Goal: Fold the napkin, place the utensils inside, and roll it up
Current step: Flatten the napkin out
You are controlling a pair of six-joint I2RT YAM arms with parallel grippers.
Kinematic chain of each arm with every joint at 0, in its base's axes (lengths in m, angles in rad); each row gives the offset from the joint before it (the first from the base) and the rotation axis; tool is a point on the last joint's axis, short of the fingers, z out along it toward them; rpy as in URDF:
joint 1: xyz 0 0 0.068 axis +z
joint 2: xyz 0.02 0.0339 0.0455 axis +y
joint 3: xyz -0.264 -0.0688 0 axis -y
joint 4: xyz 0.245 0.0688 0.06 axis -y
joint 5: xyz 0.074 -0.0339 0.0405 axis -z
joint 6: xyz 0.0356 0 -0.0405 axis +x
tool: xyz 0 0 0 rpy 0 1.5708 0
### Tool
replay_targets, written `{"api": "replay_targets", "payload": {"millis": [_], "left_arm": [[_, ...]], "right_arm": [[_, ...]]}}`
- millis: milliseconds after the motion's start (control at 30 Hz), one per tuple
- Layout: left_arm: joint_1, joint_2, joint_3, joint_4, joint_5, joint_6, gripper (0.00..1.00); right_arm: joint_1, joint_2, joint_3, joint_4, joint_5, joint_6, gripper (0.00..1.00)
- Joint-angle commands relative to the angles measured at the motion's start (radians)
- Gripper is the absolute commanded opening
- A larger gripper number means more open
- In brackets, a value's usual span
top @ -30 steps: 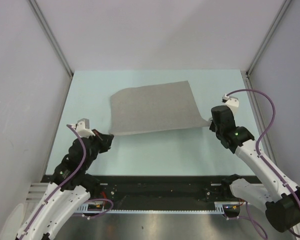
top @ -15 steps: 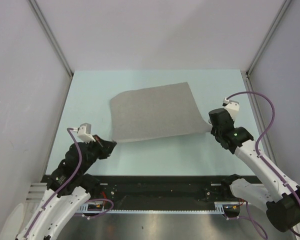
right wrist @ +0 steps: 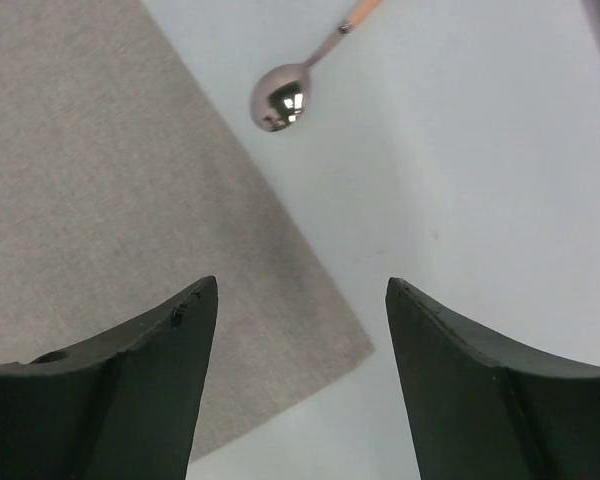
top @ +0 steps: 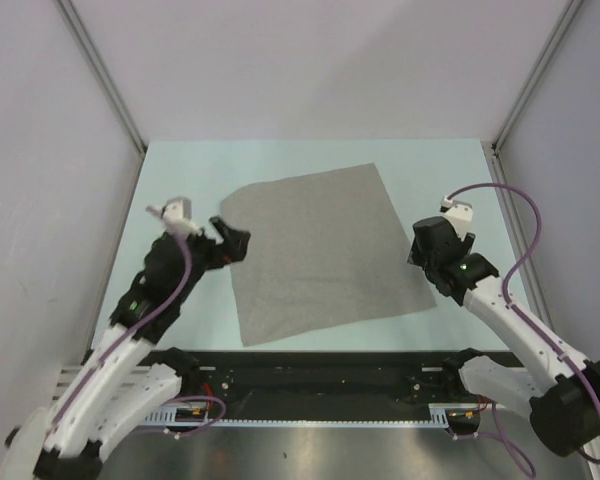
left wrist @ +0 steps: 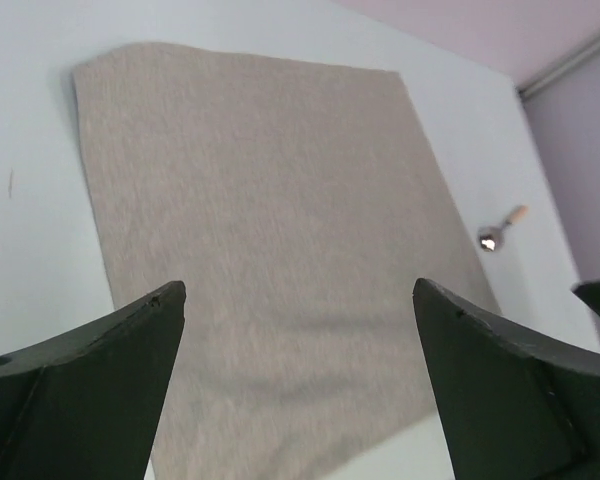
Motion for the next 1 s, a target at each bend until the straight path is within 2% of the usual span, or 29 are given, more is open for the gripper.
{"api": "replay_targets", "payload": {"millis": [0,33,133,200,233,300,467,633,967], "left_arm": [[0.151,0.392,0.102,0.344,0.030,0.133,1.00],[0.204,0.551,0.129,0.363,0.088,0.129,1.00],[0.383,0.780,0.186,0.459,0.162,0.078,1.00],[0.469,0.868,0.179,0.589,0.217,0.035,1.00],[0.489,0.946,0.183,0.616,0.295,0.026,1.00],[0.528,1.023,0.237,0.631,0.333,0.024,1.00],[0.562,1.206,0.294,0.739,0.446,-0.005,1.00],[0.591,1.310,0.303,0.864,0.534,-0.072,1.00],[0.589,1.456,0.404,0.887,0.623,-0.140,1.00]], "right_arm": [[0.011,0.092,0.021,0.165,-0.163,-0.022,0.73],[0.016,0.102,0.021,0.181,-0.180,-0.019,0.73],[0.047,0.132,0.024,0.218,-0.212,-0.010,0.73],[0.065,0.135,0.021,0.233,-0.237,-0.011,0.74],[0.071,0.136,0.019,0.245,-0.248,-0.016,0.74],[0.073,0.139,0.019,0.254,-0.271,-0.025,0.75],[0.074,0.167,0.027,0.268,-0.286,-0.047,0.76],[0.076,0.191,0.030,0.282,-0.307,-0.044,0.76],[0.076,0.262,0.059,0.291,-0.321,-0.044,0.77]]}}
